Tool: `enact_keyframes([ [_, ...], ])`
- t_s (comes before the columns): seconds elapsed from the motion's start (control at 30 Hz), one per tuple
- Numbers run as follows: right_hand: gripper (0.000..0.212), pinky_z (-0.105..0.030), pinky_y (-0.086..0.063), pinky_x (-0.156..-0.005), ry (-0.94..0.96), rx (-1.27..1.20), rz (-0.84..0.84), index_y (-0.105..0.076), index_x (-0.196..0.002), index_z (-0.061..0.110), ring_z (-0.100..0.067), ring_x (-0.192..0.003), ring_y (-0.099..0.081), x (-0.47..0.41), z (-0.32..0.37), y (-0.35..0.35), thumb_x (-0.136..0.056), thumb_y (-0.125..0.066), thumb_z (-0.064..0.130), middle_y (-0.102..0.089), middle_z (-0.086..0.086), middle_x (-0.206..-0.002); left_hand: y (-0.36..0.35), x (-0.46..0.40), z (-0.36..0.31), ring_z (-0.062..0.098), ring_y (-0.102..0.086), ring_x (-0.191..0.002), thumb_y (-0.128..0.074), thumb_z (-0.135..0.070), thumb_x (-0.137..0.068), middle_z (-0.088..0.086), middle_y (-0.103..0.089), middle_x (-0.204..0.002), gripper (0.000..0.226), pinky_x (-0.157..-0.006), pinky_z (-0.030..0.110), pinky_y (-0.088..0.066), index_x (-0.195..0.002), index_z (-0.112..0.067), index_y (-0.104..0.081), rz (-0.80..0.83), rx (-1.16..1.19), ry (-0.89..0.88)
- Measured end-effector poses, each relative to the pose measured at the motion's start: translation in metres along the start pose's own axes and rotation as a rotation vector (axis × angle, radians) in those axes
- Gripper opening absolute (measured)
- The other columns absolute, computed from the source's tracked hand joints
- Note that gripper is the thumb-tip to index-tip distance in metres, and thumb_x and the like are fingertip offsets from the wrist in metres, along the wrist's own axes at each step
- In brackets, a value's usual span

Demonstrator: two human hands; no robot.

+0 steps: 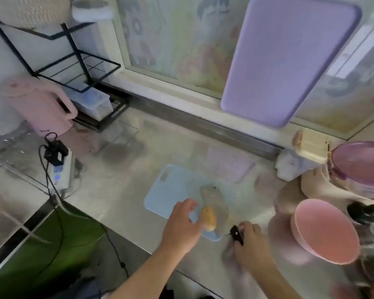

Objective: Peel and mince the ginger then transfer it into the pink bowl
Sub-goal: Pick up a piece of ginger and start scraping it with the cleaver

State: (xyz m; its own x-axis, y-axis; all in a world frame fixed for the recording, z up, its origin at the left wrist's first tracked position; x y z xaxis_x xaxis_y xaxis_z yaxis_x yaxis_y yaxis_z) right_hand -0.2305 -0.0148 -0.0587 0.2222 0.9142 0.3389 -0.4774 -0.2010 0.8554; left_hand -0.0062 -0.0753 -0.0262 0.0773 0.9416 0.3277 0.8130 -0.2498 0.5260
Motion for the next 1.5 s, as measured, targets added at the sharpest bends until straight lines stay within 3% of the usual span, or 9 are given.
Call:
enact_keyframes([
  [0.23,0.020,-0.035,-0.042,-0.073,0.004,0.183,0.000,-0.043,-0.103,0.022,-0.023,-0.109,-0.055,-0.024,0.016,-0.011,-0.089,-0.056,0.025,-0.049,0.004,-0.107,-0.047,-0.035,0.004,0.004,-0.057,-0.096,-0.064,-0.068,-0.083,-0.018,-0.050,-0.116,0.057,-0.087,0.029,-0.054,-0.132,-0.045,-0.048,0.121,-0.245,-0.206],
  [0.33,0.015,-0.038,-0.050,-0.068,-0.010,-0.027,0.085,-0.054,-0.084,0.020,-0.022,-0.080,-0.059,-0.036,0.018,0.003,-0.076,-0.059,0.031,-0.061,0.004,-0.083,-0.043,-0.052,0.008,-0.001,-0.057,-0.094,-0.067,-0.065,-0.080,-0.022,-0.055,-0.111,0.049,-0.086,0.028,-0.054,-0.123,-0.047,-0.053,0.074,-0.190,-0.287],
  [0.4,0.034,-0.038,-0.053,-0.061,0.037,-0.204,0.165,-0.063,-0.082,0.016,-0.022,-0.062,-0.061,-0.038,0.028,0.011,-0.061,-0.056,0.043,-0.066,0.003,-0.067,-0.036,-0.062,0.012,-0.002,-0.060,-0.093,-0.069,-0.063,-0.078,-0.022,-0.058,-0.107,0.043,-0.083,0.027,-0.055,-0.116,-0.048,-0.056,0.017,-0.146,-0.328],
  [0.5,0.040,-0.030,-0.042,-0.046,0.076,-0.445,0.211,-0.065,-0.087,0.010,-0.024,-0.048,-0.050,-0.040,0.039,0.022,-0.056,-0.059,0.035,-0.057,-0.006,-0.058,-0.026,-0.074,0.018,-0.002,-0.060,-0.094,-0.070,-0.060,-0.079,-0.022,-0.057,-0.106,0.039,-0.078,0.023,-0.054,-0.113,-0.047,-0.057,-0.075,-0.140,-0.412],
  [0.63,0.007,-0.029,-0.036,-0.045,0.192,-0.505,0.070,-0.063,-0.088,0.005,-0.023,-0.043,-0.042,-0.052,0.046,0.028,-0.087,-0.066,0.011,-0.050,-0.011,-0.059,-0.021,-0.084,0.030,-0.008,-0.054,-0.101,-0.066,-0.059,-0.084,-0.022,-0.052,-0.112,0.039,-0.078,0.007,-0.041,-0.119,-0.042,-0.059,-0.183,-0.139,-0.493],
  [0.73,0.023,-0.030,-0.035,-0.048,0.279,-0.471,-0.055,-0.057,-0.080,0.005,-0.023,-0.042,-0.043,-0.058,0.052,0.026,-0.097,-0.060,0.019,-0.053,-0.006,-0.058,-0.019,-0.089,0.036,-0.006,-0.058,-0.091,-0.067,-0.053,-0.084,-0.018,-0.056,-0.112,0.033,-0.074,0.008,-0.040,-0.116,-0.042,-0.062,-0.213,-0.047,-0.500],
  [0.87,0.025,-0.027,-0.033,-0.044,0.259,-0.550,-0.166,-0.058,-0.072,0.012,-0.022,-0.041,-0.043,-0.036,0.048,0.007,-0.096,-0.058,0.018,-0.054,-0.007,-0.057,-0.017,-0.083,0.041,-0.006,-0.060,-0.087,-0.072,-0.044,-0.088,-0.014,-0.060,-0.116,0.030,-0.065,0.008,-0.039,-0.117,-0.041,-0.067,-0.215,0.010,-0.538],
  [1.17,0.016,-0.027,-0.032,-0.045,0.161,-0.597,-0.273,-0.053,-0.074,0.010,-0.021,-0.039,-0.043,0.022,0.037,0.004,-0.090,-0.051,0.012,-0.050,-0.012,-0.061,-0.017,-0.058,0.043,0.010,-0.064,-0.097,-0.064,-0.037,-0.098,-0.004,-0.056,-0.129,0.039,-0.090,0.028,-0.047,-0.136,-0.032,-0.060,-0.181,-0.047,-0.575],
  [1.5,0.016,-0.028,-0.032,-0.045,0.157,-0.624,-0.223,-0.048,-0.078,0.009,-0.020,-0.040,-0.037,-0.042,0.065,0.019,-0.092,-0.050,0.015,-0.048,-0.015,-0.062,-0.008,-0.074,0.040,0.005,-0.062,-0.090,-0.067,-0.033,-0.098,-0.011,-0.061,-0.117,0.022,-0.087,0.026,-0.048,-0.120,-0.033,-0.069,-0.215,0.051,-0.557],
])
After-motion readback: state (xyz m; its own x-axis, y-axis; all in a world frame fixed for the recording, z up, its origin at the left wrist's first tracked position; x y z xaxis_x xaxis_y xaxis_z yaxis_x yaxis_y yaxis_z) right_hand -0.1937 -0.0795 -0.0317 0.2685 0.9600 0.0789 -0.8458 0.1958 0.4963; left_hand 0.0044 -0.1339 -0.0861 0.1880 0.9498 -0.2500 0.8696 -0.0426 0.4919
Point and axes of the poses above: each hand's wrist, its own x-axis away from the middle knuckle, its own y-axis out of the back of the hand, z = x × y, the point moved 8 cm from there along -x, towards the middle knuckle
